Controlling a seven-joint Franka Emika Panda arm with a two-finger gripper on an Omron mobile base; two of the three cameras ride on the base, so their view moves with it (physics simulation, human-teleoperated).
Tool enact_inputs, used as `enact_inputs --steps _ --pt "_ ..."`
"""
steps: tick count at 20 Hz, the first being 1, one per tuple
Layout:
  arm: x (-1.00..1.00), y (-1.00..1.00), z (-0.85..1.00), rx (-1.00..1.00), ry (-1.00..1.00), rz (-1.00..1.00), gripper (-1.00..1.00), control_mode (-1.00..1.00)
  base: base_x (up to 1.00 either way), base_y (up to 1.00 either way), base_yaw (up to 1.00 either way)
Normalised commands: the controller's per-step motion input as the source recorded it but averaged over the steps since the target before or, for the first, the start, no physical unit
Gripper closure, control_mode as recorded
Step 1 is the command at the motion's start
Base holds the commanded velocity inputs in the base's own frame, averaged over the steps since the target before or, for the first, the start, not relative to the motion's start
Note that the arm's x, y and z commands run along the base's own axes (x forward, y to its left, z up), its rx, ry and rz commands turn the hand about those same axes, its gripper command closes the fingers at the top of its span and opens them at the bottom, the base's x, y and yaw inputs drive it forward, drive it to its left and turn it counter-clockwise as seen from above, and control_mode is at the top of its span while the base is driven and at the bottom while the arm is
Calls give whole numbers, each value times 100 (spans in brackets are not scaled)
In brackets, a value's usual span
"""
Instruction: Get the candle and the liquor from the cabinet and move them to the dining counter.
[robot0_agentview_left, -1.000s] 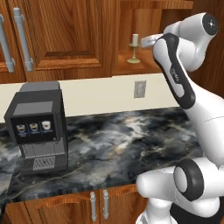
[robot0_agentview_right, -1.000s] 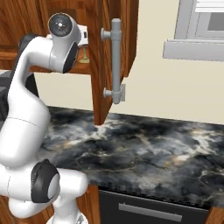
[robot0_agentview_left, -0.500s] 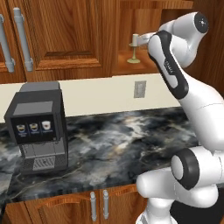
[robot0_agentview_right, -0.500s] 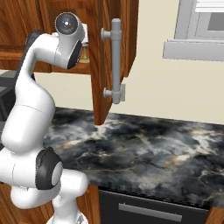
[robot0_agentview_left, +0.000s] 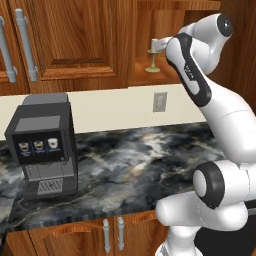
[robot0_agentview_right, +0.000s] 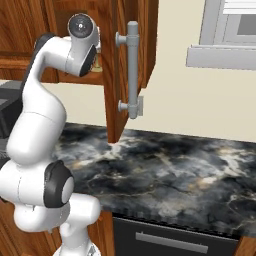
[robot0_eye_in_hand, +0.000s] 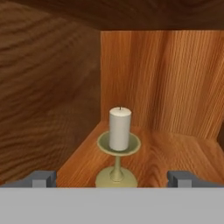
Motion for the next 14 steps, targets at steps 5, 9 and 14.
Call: enact_inputs --steps 5,9,14 --pt "13 0 -23 0 -1 4 -100 -100 0 0 0" --pt "12 0 -16 0 -1 3 -100 -100 0 0 0" --pt "24 0 -3 0 0 2 -100 -100 0 0 0"
